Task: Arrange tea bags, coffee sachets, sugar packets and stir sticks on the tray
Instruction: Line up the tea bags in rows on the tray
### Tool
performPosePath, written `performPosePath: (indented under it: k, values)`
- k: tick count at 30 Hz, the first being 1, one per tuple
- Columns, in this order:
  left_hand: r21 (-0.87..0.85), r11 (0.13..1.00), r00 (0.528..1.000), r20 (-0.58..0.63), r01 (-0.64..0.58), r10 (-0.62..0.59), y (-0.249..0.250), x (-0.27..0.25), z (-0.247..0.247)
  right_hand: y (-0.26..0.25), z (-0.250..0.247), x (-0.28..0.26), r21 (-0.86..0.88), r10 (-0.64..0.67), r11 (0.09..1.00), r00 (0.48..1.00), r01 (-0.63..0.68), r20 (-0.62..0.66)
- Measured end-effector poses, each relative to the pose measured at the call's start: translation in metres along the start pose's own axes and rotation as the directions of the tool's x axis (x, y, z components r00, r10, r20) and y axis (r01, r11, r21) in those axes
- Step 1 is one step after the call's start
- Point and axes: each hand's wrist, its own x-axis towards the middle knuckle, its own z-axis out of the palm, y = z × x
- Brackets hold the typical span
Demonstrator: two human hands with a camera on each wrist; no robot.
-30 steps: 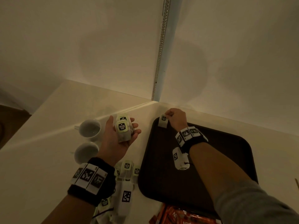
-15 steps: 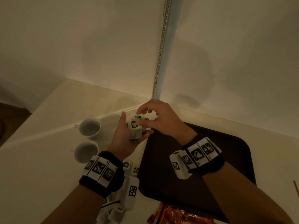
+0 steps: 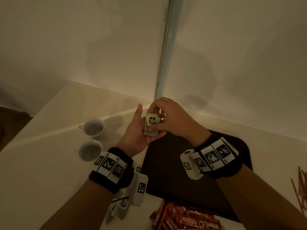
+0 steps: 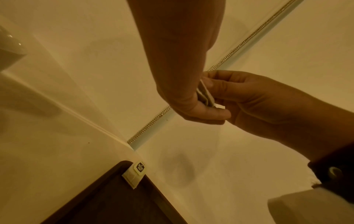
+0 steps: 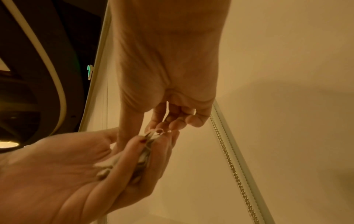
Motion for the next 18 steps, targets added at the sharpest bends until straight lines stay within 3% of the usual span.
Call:
performPosePath:
  k: [10, 12, 15, 18]
  values:
    - [0.130, 0.971, 0.979, -0.010, -0.203, 0.206, -0.012, -0.006, -0.003, -0.017, -0.038, -0.008, 0.363, 0.144, 0.927, 0.984, -0.098, -0.102]
    - [0.172, 0.961, 0.976, 0.002, -0.217, 0.220, -0.013, -0.006, 0.000, -0.023, -0.048, -0.007, 0.325, 0.139, 0.941, 0.984, -0.096, -0.113]
    - [0.104, 0.962, 0.968, 0.021, -0.251, 0.250, -0.012, -0.006, 0.007, -0.036, -0.064, -0.006, 0.171, 0.091, 0.983, 0.988, -0.070, -0.123]
    - [0.062, 0.964, 0.966, 0.033, -0.259, 0.257, -0.013, -0.006, 0.013, -0.049, -0.076, -0.004, 0.005, 0.039, 0.999, 0.998, -0.039, -0.050]
